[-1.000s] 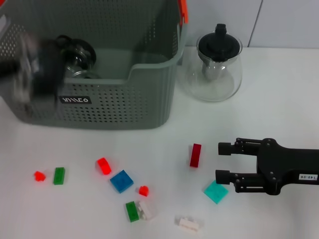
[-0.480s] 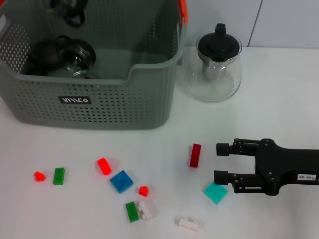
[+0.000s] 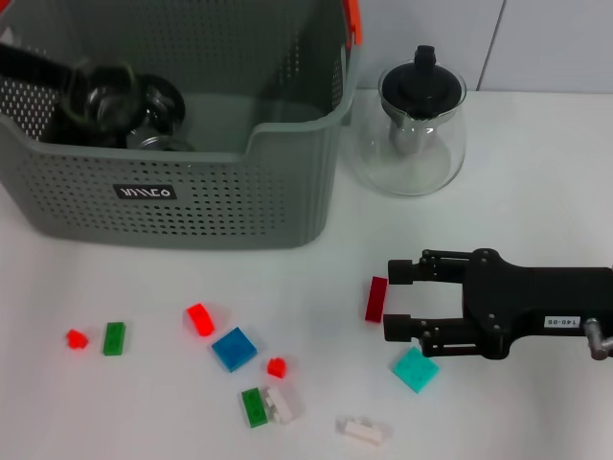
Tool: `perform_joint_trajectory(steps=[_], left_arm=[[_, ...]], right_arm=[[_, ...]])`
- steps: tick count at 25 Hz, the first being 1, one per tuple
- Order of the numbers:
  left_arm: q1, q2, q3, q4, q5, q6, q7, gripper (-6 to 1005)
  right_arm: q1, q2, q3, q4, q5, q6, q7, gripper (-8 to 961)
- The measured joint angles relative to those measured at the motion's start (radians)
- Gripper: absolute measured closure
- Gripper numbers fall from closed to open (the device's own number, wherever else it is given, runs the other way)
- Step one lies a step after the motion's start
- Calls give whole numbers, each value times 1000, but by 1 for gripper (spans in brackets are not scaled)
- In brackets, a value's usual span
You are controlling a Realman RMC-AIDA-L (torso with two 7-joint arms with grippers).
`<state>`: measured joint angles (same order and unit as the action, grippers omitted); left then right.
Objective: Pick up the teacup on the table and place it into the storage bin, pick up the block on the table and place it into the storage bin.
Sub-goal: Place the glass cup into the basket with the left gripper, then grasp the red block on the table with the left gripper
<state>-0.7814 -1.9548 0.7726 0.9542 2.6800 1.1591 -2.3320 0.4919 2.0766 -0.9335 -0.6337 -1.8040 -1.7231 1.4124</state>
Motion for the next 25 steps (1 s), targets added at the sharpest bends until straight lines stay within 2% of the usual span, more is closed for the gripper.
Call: perform_joint_trajectory(steps=[2,6,11,12,16,19,20,23,25], left_arm=[[-3,-12,2,-33,46,-40,2,901],[-6,-22,4,-76,80,-66,-1,896],[7,-26,-32,-32,8,-12,9,889],[15,-27,-57,-6,-46,26,27,888],[54,-14,-182,62,-264,190,117,773],[89,-3,-335,90,-453,361,202,687],[105,5,-402,85,-546,455,242,658],[136,25,-528,34,-725,686,324,519],[158,36,-580,-6,-801,811,358,427]], right_arm=[[8,1,0,4,0,0,0,163],[34,1,-6,25,0,1,0,162],[43,1,-7,37,-18,2,0,162],[44,2,-7,37,-27,5,0,162],[46,8,-7,37,-47,15,0,162],[46,9,-7,37,-48,15,0,162],[46,9,-7,37,-48,15,0,162],[45,9,-7,37,-52,19,-5,162],[45,9,-7,37,-65,33,-6,162]])
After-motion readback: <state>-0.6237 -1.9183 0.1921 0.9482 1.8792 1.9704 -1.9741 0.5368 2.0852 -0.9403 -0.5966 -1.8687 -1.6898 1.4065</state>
